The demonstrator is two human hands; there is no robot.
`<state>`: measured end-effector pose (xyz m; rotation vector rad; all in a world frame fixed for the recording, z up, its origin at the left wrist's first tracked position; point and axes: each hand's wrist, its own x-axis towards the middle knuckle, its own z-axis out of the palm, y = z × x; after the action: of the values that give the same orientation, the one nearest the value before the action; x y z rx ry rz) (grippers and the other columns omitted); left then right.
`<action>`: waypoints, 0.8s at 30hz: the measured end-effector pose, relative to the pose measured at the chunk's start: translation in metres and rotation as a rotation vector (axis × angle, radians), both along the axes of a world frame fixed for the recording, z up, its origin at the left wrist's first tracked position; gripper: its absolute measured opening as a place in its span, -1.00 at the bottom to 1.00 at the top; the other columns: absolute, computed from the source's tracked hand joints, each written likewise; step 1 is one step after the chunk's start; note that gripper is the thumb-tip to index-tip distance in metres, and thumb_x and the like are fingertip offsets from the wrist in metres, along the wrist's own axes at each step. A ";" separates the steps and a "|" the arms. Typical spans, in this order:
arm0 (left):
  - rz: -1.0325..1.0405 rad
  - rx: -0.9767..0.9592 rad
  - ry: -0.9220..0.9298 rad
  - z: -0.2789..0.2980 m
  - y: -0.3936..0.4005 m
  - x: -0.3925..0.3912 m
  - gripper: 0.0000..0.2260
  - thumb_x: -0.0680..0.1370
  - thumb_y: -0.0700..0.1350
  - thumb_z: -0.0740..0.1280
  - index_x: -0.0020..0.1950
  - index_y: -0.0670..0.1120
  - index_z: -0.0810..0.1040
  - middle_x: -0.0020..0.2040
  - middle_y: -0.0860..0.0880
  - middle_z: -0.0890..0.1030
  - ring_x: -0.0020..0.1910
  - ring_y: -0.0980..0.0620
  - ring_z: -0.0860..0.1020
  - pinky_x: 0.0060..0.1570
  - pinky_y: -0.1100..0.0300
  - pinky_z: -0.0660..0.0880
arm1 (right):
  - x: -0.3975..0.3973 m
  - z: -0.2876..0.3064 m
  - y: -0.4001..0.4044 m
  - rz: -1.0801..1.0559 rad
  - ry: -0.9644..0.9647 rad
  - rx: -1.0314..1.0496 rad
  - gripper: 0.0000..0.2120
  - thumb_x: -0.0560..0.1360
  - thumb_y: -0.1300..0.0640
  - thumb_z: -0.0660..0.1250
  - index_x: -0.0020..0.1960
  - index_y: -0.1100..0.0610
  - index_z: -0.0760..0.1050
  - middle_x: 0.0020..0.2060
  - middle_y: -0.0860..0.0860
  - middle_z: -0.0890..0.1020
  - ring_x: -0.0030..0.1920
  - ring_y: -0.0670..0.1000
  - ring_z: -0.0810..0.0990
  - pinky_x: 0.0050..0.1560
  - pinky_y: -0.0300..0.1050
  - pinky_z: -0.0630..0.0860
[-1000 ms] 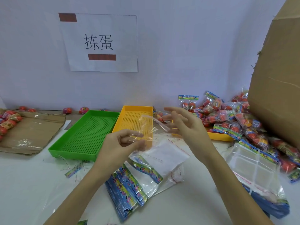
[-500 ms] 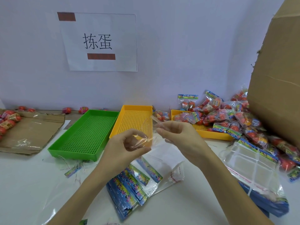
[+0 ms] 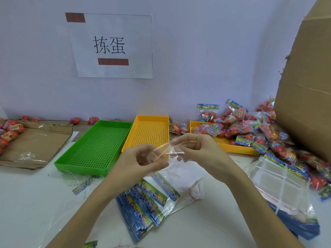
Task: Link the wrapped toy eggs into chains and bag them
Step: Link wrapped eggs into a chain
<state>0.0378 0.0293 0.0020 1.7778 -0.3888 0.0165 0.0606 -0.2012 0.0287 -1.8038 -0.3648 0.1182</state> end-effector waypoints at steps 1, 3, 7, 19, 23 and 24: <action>-0.017 0.008 0.003 0.000 0.000 0.000 -0.80 0.41 0.01 0.60 -0.02 0.02 0.71 -0.14 -0.10 0.74 -0.22 -0.18 0.66 -0.13 0.15 0.60 | 0.000 -0.001 0.000 0.005 -0.007 -0.018 -0.87 0.62 0.20 0.38 0.11 0.06 0.67 -0.05 0.00 0.77 -0.06 0.05 0.75 -0.10 -0.16 0.65; -0.076 -0.036 0.043 0.001 0.000 -0.001 -0.74 0.43 -0.04 0.59 0.08 -0.02 0.70 -0.01 -0.07 0.77 -0.08 -0.07 0.72 -0.03 0.22 0.63 | 0.001 -0.002 0.003 0.000 -0.033 -0.048 -0.89 0.59 0.18 0.42 0.10 0.08 0.67 -0.08 0.00 0.77 -0.10 0.02 0.74 -0.12 -0.16 0.64; -0.118 -0.141 0.180 0.005 0.001 -0.001 -0.64 0.45 -0.07 0.57 0.19 -0.15 0.63 0.05 -0.14 0.76 -0.05 -0.19 0.75 -0.03 0.11 0.67 | 0.002 -0.006 0.009 -0.086 -0.243 -0.212 -0.87 0.57 0.24 0.44 0.10 0.10 0.61 -0.17 -0.06 0.74 -0.18 -0.11 0.70 -0.12 -0.20 0.63; 0.108 -0.049 0.067 -0.006 -0.001 0.004 -0.89 0.52 -0.14 0.54 0.01 -0.12 0.70 -0.15 -0.09 0.77 -0.22 -0.12 0.76 -0.28 0.16 0.62 | 0.003 -0.017 0.021 -0.093 -0.444 -0.253 -0.87 0.63 0.12 0.38 0.00 0.11 0.69 -0.22 -0.10 0.70 -0.18 -0.09 0.66 -0.15 -0.23 0.61; 0.113 -0.037 0.062 -0.008 -0.002 0.003 -0.84 0.51 -0.09 0.55 0.02 -0.14 0.69 -0.15 -0.07 0.77 -0.21 -0.10 0.76 -0.28 0.18 0.61 | 0.001 -0.014 0.024 -0.056 -0.287 -0.153 -0.81 0.60 0.01 0.40 0.00 0.11 0.71 -0.21 -0.07 0.73 -0.14 -0.08 0.71 -0.05 -0.15 0.66; 0.103 -0.042 0.062 -0.008 -0.002 0.002 -0.81 0.50 -0.05 0.55 0.02 -0.13 0.69 -0.14 -0.06 0.78 -0.21 -0.10 0.77 -0.25 0.18 0.62 | 0.001 -0.014 0.024 -0.036 -0.243 -0.148 -0.83 0.55 0.01 0.46 0.01 0.10 0.71 -0.19 -0.07 0.74 -0.13 -0.07 0.72 -0.01 -0.12 0.67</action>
<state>0.0402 0.0274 -0.0056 1.7514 -0.2501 0.0425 0.0613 -0.1776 0.0150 -1.9759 -0.5059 -0.1033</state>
